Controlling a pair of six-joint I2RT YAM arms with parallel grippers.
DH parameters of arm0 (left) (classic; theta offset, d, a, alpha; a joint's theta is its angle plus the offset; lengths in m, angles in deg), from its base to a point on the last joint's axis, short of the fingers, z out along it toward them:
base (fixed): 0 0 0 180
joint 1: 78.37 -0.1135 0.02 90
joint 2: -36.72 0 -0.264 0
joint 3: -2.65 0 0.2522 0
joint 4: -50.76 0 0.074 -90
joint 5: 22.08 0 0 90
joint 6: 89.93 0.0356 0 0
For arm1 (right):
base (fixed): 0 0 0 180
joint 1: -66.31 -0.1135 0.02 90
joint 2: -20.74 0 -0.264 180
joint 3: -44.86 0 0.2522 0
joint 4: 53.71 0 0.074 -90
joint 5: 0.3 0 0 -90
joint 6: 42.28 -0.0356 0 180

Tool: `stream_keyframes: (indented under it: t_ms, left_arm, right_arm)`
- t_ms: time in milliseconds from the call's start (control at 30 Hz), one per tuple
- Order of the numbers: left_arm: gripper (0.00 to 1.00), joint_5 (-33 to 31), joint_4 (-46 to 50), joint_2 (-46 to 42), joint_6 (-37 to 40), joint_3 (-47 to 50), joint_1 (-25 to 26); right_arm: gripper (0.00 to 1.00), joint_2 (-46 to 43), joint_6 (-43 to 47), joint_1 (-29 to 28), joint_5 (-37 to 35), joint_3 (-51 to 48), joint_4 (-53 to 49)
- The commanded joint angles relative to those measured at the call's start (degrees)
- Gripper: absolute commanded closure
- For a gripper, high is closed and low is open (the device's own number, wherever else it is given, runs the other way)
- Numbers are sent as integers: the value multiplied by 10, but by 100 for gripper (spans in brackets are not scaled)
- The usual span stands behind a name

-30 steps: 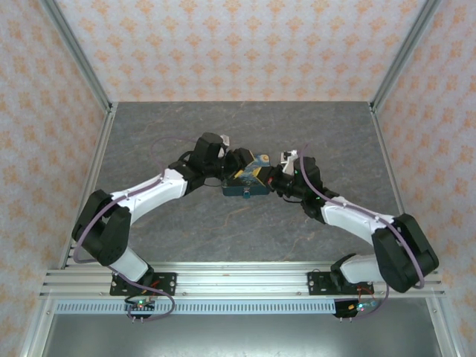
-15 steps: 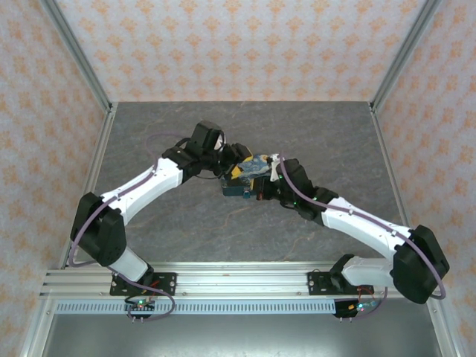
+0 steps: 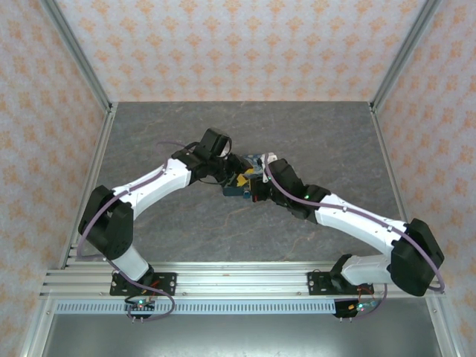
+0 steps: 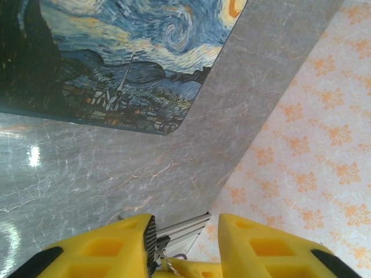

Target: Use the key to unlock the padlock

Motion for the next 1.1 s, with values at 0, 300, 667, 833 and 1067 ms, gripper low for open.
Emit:
stream_keyframes:
  t_ms: [0,300,667,833,1067]
  left_arm:
    - [70,8,13,8,-8,3,7]
    - [80,8,13,18,-7,5,10]
    - [100,7,13,30,3,5,11]
    - [100,-14,19,31,62,-7,7]
    - [100,-69,-80,-18,190,34,-23]
  right_arm:
    - [100,2,15,-3,-22,19,-11]
    - [100,4,15,-3,-21,20,-11]
    - [100,4,13,-3,-26,29,-18]
    - [67,-20,-15,3,-50,32,-38]
    - [45,-87,-141,88,28,8,-24]
